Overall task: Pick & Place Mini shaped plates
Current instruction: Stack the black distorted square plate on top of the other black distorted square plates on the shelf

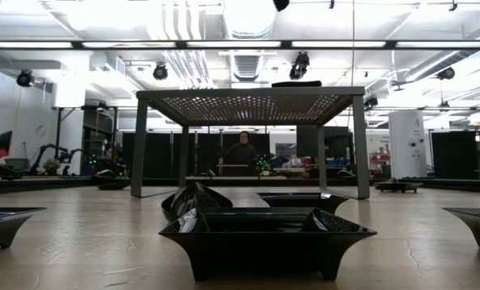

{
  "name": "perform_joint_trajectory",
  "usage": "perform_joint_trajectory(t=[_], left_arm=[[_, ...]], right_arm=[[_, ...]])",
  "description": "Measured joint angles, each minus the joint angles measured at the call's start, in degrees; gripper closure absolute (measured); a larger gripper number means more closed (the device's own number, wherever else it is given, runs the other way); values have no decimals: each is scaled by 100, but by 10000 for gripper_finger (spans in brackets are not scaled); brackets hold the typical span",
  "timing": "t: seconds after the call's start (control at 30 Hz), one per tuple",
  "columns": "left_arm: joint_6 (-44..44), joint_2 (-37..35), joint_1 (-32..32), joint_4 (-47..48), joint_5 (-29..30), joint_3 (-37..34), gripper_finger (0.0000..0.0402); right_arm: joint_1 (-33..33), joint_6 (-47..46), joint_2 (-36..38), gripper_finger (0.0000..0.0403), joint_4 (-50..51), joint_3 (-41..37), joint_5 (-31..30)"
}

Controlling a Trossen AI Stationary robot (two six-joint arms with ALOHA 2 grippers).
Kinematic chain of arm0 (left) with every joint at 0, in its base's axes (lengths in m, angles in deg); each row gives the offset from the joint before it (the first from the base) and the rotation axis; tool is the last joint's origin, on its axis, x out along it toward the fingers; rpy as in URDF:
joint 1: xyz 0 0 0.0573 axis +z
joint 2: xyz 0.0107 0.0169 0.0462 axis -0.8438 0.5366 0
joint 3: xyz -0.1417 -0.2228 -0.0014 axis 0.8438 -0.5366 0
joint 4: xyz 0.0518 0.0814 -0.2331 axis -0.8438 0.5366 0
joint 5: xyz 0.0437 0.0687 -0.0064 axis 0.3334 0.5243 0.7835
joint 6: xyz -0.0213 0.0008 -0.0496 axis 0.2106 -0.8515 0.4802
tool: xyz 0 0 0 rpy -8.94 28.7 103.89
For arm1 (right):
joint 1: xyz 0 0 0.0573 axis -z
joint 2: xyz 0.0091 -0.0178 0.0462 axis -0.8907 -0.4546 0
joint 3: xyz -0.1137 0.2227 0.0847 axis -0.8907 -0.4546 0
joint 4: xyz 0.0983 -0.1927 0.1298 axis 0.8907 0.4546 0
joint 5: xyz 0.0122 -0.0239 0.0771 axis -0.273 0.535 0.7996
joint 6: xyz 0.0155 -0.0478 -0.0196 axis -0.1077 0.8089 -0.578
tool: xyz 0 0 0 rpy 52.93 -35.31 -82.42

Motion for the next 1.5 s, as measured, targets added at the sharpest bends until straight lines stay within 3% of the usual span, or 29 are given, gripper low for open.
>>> perform_joint_trajectory(t=[0.13,0.27,0.4,0.53,0.6,0.97,1.5], left_arm=[[62,-148,-48,-36,-25,0,248],[83,-248,-92,-3,-249,0,206],[89,-332,-104,-7,-286,0,187],[105,-355,-104,-7,-284,0,184],[106,-354,-104,0,-285,0,184],[185,-353,-104,135,-351,0,184],[181,-355,-133,484,-361,0,184]], right_arm=[[278,-121,207,394,1027,415,185],[661,-572,272,394,2659,1110,783],[1122,-1142,256,394,4325,1806,1720],[1405,-1364,208,394,5221,2155,2411],[1537,-1580,204,394,5469,2166,2878],[1816,-2226,199,394,6616,1658,4202],[2170,-2835,175,394,6458,235,4919]])
